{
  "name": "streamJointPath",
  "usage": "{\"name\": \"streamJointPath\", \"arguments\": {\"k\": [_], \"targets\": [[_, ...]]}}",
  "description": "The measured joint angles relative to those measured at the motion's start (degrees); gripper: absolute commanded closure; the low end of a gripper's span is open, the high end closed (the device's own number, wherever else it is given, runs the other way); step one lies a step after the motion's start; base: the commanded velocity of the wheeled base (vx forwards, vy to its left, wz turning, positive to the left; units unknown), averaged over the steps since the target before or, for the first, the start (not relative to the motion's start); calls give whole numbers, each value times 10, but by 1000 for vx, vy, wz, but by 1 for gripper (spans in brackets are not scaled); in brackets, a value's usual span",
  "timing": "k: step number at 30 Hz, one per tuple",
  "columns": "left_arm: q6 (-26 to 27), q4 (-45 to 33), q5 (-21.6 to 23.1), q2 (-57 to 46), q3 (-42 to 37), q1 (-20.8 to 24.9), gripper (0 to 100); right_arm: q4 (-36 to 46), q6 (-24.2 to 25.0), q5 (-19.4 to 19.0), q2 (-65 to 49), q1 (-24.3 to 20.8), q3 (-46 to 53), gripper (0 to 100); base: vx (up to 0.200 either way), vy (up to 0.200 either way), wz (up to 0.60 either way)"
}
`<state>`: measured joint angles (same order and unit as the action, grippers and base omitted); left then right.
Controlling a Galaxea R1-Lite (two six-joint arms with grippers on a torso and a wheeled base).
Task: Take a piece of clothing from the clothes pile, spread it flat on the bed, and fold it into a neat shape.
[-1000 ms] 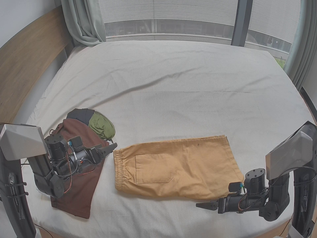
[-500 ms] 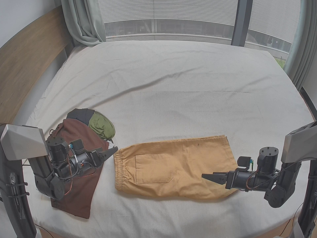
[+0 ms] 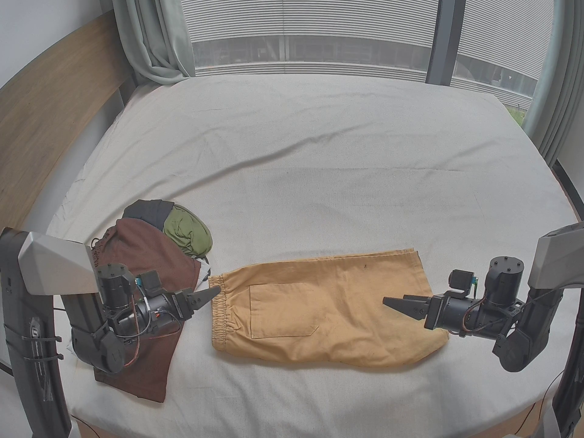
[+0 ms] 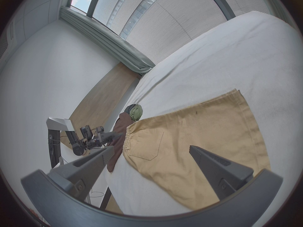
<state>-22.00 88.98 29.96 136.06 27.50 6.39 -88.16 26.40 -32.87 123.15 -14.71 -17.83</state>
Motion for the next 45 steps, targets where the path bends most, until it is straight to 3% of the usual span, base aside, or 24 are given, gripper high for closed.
{"name": "streamJointPath", "arguments": {"k": [14, 22, 45], "targets": [[-53, 0, -6, 51, 21, 16, 0, 5, 4, 0, -81, 1, 12, 0, 0, 0, 0], [-68, 0, -35, 94, 48, 22, 0, 5, 5, 1, -94, 1, 21, 0, 0, 0, 0], [-145, 0, -53, 127, 115, 79, 0, 5, 7, 0, -110, 4, 18, 0, 0, 0, 0]]}}
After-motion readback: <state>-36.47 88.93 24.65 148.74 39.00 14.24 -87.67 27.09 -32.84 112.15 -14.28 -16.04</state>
